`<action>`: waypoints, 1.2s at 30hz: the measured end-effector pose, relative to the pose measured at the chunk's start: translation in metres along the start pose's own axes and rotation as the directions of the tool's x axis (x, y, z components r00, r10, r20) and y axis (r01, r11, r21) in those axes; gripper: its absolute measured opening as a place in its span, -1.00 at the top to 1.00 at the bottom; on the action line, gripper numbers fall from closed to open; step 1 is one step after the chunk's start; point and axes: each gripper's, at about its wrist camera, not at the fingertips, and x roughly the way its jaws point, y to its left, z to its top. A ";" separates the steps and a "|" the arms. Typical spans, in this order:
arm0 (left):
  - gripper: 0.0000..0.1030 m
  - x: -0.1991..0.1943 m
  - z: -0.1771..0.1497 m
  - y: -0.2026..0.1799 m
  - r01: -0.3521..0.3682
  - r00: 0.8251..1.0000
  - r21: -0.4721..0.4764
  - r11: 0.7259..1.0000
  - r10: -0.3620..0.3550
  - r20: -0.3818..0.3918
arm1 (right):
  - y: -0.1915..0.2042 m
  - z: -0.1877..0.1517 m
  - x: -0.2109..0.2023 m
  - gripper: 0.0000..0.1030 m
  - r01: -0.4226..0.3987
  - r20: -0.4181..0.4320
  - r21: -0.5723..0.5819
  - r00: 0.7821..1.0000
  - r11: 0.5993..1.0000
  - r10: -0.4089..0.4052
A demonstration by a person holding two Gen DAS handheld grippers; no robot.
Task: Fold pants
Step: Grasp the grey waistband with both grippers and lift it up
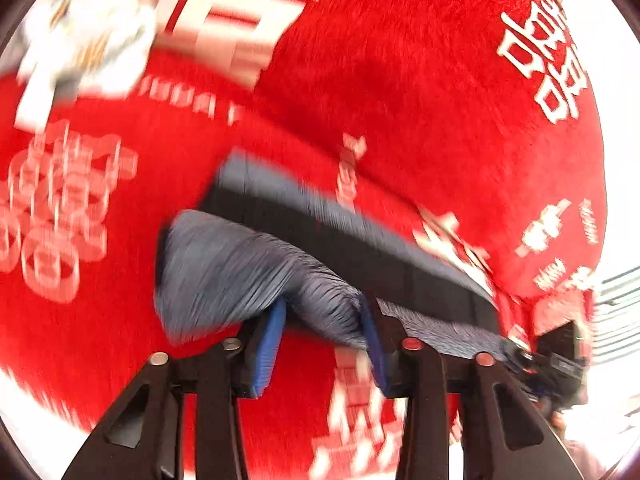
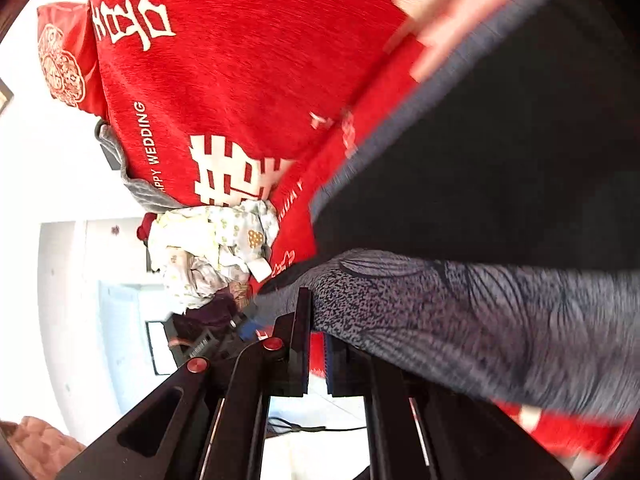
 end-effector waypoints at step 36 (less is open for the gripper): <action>-0.59 0.251 -0.155 -0.330 0.198 0.856 0.503 0.841 0.101 -0.507 | -0.234 -0.078 -0.250 -0.18 -0.001 0.321 0.643 0.908 0.766 -0.269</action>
